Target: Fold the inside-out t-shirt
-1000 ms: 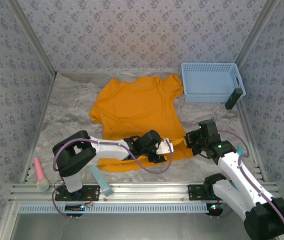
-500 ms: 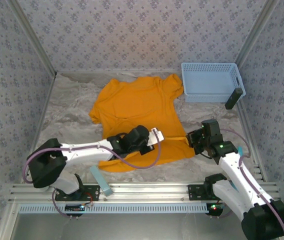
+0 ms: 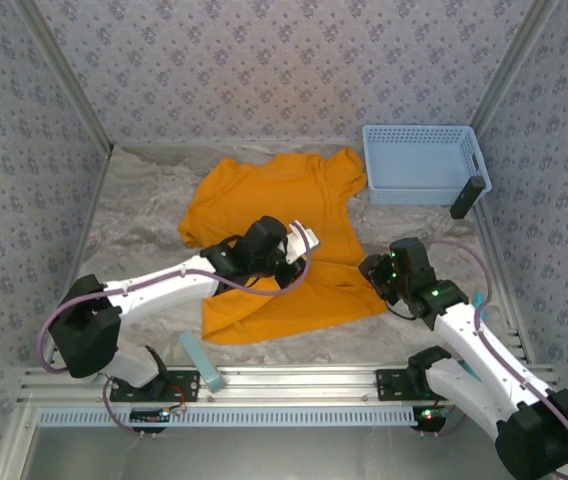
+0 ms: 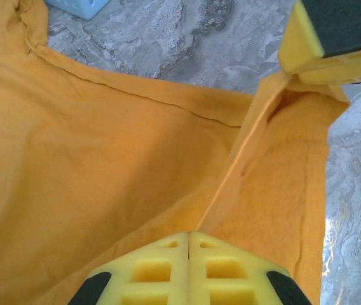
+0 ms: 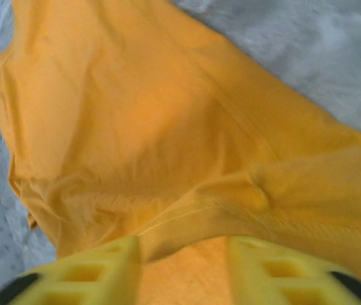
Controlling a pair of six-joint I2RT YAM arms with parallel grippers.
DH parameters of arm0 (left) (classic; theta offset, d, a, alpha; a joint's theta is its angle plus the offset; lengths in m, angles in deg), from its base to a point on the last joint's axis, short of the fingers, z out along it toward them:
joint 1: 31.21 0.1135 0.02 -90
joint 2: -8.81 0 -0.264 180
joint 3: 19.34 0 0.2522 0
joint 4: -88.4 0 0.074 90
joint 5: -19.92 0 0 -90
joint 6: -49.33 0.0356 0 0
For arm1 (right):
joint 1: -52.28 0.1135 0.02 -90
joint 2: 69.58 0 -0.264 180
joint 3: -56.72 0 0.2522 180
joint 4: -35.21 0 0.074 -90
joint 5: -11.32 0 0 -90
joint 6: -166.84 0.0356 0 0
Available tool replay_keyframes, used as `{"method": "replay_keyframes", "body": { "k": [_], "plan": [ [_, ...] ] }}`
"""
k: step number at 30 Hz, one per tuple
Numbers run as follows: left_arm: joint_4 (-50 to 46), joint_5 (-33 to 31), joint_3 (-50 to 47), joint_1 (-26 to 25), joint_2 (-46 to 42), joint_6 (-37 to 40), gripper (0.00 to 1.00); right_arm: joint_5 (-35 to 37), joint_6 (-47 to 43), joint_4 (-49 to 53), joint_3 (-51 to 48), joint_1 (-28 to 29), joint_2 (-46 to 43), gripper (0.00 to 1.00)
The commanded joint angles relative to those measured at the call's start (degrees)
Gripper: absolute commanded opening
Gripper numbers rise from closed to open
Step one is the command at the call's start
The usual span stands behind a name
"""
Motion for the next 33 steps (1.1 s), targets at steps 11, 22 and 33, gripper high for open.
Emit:
{"method": "replay_keyframes", "body": {
  "k": [11,22,33],
  "plan": [
    [3.4,12.9,1.8,6.3,4.8,-8.7,0.00,-9.2,-58.5,-26.2,-5.6,22.7,6.0,0.59],
    [2.9,18.1,2.0,13.6,4.7,-10.5,0.00,5.1,-64.3,-49.8,-3.8,29.0,35.6,0.68],
    [12.2,22.4,-2.5,18.4,11.4,-11.7,0.55,7.0,-60.3,-56.7,-1.3,25.2,44.2,0.63]
  ]
}}
